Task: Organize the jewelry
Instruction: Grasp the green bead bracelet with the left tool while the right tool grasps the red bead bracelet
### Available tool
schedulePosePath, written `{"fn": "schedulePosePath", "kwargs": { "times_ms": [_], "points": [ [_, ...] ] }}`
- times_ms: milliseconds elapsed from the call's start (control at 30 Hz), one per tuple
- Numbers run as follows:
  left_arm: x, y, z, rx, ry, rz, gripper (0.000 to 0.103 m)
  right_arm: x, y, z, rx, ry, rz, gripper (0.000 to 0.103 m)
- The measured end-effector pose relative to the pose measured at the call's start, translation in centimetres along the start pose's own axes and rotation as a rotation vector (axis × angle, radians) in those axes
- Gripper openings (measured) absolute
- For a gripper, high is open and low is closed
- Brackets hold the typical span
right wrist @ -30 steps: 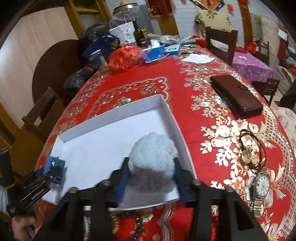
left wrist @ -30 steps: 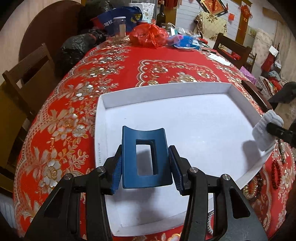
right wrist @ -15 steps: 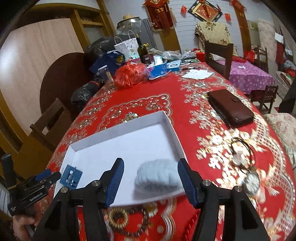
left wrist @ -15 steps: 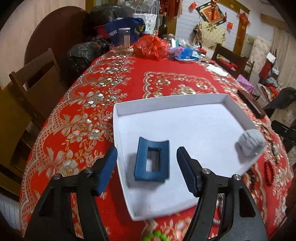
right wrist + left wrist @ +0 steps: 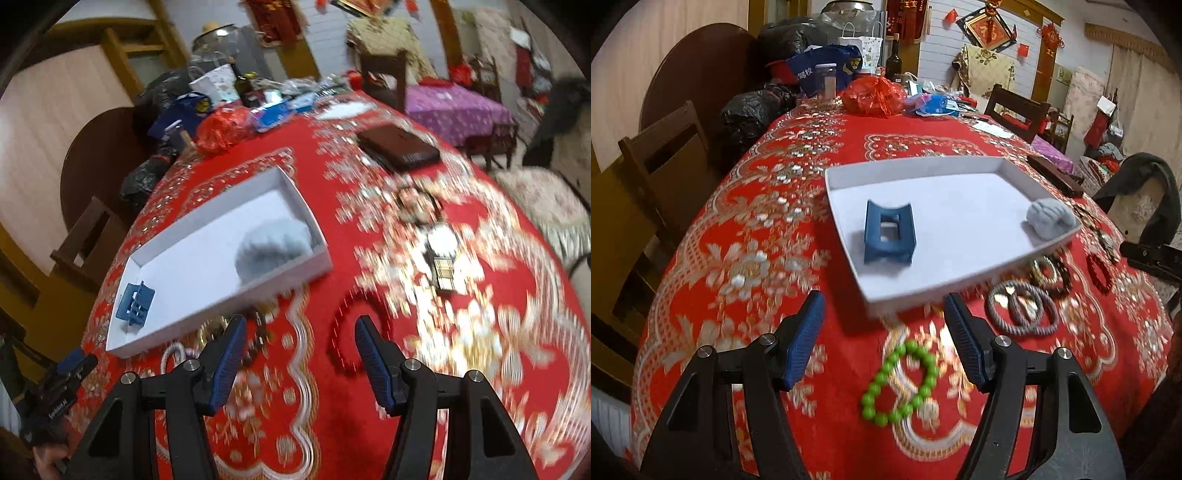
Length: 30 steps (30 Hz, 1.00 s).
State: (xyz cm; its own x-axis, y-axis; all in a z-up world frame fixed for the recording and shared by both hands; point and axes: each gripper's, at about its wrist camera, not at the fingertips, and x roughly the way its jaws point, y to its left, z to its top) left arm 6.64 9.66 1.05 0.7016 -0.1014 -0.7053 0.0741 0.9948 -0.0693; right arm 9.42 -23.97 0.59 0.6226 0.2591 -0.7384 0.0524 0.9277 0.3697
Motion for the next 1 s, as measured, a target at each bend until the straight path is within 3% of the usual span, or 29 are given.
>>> {"fn": "schedulePosePath", "kwargs": {
  "times_ms": [67, 233, 333, 667, 867, 1000],
  "points": [
    [-0.1, 0.2, -0.9, -0.012, 0.01, -0.004, 0.067, -0.2, -0.4, -1.5, 0.033, 0.025, 0.014, 0.074],
    [0.4, 0.5, -3.1, -0.006, 0.05, 0.018, 0.067, 0.5, 0.4, -4.8, 0.057, 0.105, 0.073, 0.074],
    [1.0, 0.8, -4.0, -0.004, 0.076, 0.038, 0.067, 1.7, 1.8, -5.9, 0.001, 0.154, 0.06, 0.074],
    [2.6, 1.3, -4.9, -0.029, 0.122, 0.113, 0.07, 1.9, 1.6, -6.1, -0.004, 0.138, 0.052, 0.077],
    [2.5, 0.8, -5.1, -0.001, 0.128, 0.078, 0.07, 1.9, 1.9, -6.0, -0.007, 0.14, 0.052, 0.079],
    [2.2, -0.4, -5.2, 0.051, 0.109, 0.022, 0.038, 1.9, 1.9, -5.9, -0.005, 0.138, 0.044, 0.079]
  ]
}}
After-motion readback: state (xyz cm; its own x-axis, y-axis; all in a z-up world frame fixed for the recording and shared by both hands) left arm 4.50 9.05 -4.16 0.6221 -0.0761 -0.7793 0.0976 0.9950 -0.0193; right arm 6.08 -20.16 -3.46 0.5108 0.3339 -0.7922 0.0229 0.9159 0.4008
